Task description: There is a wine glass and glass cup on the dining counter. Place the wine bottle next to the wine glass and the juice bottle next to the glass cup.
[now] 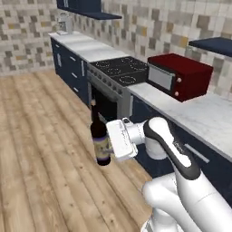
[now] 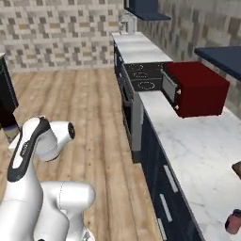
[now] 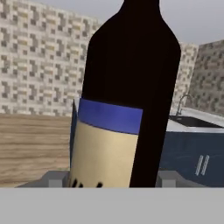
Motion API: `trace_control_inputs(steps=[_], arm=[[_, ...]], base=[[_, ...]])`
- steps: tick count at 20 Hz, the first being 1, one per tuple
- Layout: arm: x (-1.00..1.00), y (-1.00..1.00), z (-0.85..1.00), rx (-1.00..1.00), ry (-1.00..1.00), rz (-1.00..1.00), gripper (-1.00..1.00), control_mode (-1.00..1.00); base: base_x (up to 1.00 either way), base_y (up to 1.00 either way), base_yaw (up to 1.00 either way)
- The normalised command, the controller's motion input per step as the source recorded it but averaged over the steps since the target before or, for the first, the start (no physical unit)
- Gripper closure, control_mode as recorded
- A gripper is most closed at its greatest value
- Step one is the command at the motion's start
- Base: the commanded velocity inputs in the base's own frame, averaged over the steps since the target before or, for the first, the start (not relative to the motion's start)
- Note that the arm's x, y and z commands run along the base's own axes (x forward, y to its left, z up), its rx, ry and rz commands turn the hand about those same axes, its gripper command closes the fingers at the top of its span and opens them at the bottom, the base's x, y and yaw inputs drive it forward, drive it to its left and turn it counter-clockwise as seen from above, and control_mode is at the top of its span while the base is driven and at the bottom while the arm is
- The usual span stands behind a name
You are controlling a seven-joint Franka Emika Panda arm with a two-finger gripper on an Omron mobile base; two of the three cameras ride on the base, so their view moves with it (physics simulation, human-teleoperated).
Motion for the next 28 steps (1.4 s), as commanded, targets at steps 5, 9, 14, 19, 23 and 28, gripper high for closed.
trace_control_inputs(steps=[5, 9, 14, 19, 23, 28], arm=[[0.00, 0.00, 0.00, 0.00, 0.00, 0.00, 1.00, 1.00], [0.00, 0.00, 0.00, 0.00, 0.00, 0.00, 1.00, 1.00], [0.00, 0.00, 0.00, 0.00, 0.00, 0.00, 1.00, 1.00], [0.00, 0.00, 0.00, 0.00, 0.00, 0.00, 1.00, 1.00], [0.00, 0.00, 0.00, 0.00, 0.00, 0.00, 1.00, 1.00], [0.00, 0.00, 0.00, 0.00, 0.00, 0.00, 1.00, 1.00]], base=[[0.06, 0.00, 0.80], [0.09, 0.00, 0.81], [0.13, 0.00, 0.81], [0.12, 0.00, 0.84], [0.50, 0.06, 0.41], [0.80, 0.42, 0.00]])
